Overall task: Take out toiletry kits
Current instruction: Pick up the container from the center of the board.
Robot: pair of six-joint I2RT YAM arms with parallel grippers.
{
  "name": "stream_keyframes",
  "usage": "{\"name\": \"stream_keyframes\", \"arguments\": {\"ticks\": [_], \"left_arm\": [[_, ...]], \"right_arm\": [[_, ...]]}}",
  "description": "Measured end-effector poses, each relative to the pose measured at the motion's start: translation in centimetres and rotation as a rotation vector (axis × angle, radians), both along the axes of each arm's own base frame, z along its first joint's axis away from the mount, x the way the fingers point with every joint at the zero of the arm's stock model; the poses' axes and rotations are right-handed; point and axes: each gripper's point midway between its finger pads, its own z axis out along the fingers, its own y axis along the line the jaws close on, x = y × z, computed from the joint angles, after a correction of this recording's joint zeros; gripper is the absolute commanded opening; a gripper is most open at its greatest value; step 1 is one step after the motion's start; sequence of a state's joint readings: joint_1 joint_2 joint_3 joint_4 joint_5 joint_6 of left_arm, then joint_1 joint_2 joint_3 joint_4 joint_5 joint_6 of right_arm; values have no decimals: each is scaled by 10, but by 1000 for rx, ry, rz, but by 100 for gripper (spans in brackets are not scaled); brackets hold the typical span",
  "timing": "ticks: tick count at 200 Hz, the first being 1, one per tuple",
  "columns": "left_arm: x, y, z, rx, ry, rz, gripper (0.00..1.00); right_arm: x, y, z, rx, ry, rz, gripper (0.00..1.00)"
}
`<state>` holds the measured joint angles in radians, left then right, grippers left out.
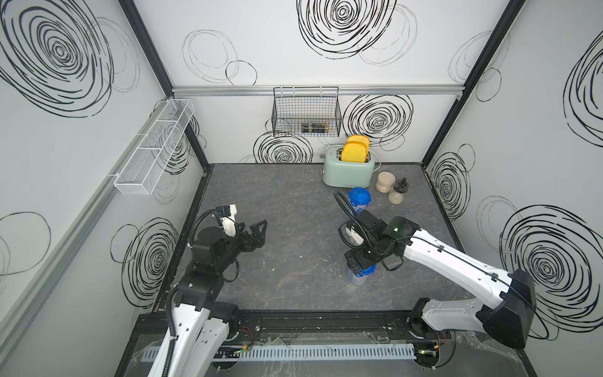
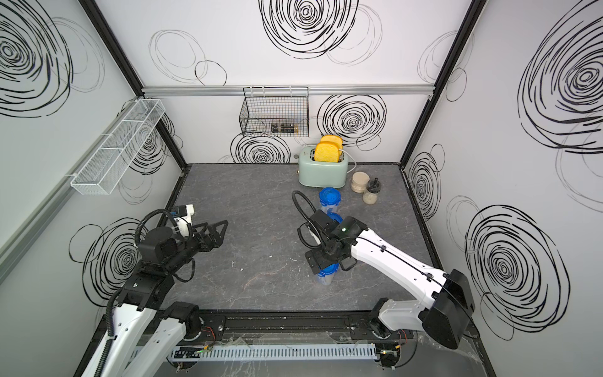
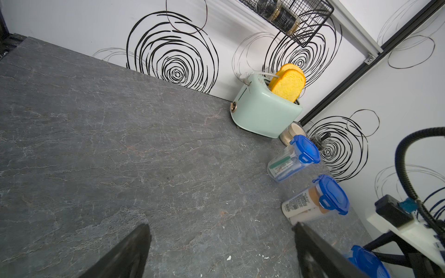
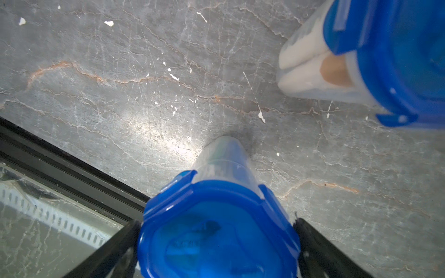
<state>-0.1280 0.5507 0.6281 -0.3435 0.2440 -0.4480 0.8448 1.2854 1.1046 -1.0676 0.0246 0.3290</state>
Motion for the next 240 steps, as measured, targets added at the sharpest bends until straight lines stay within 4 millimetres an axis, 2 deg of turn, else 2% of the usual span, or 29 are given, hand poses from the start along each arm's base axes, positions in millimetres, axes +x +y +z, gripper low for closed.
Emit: {"name": "stream_keyframes", "arguments": {"ticks": [240], "left_arm": [[0, 0, 0, -1, 1, -2, 96]], "right_arm": [[-10, 3, -3, -27, 14, 18, 98]]}}
